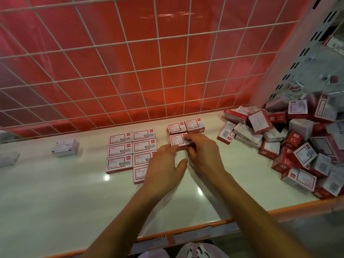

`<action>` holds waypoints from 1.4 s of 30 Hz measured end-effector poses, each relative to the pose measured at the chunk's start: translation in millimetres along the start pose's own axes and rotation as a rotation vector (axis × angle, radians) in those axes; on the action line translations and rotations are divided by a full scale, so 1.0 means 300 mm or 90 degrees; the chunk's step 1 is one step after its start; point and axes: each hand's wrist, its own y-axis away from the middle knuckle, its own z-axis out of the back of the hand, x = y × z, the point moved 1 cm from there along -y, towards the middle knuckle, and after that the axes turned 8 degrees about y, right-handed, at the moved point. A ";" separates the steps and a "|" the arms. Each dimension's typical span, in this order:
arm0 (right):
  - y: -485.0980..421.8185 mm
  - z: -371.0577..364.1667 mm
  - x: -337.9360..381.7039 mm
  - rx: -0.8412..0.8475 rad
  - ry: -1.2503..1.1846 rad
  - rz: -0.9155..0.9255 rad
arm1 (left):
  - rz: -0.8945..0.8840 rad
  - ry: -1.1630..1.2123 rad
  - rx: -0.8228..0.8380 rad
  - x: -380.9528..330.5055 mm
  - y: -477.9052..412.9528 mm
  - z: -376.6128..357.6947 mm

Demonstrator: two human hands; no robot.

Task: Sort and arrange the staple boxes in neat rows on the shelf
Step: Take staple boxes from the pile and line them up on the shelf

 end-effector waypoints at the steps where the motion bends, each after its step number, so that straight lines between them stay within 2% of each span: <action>1: 0.000 0.001 0.000 0.001 -0.001 -0.001 | 0.003 0.000 -0.001 0.000 -0.001 -0.001; 29: -0.001 0.007 -0.009 0.011 -0.009 0.012 | 0.012 0.014 -0.031 -0.015 0.009 -0.006; 35: 0.018 0.031 -0.016 0.003 0.001 0.010 | -0.005 -0.080 -0.084 -0.023 0.012 -0.019; 42: 0.049 0.069 -0.049 0.002 0.102 0.004 | -0.042 -0.149 -0.107 -0.065 0.019 -0.050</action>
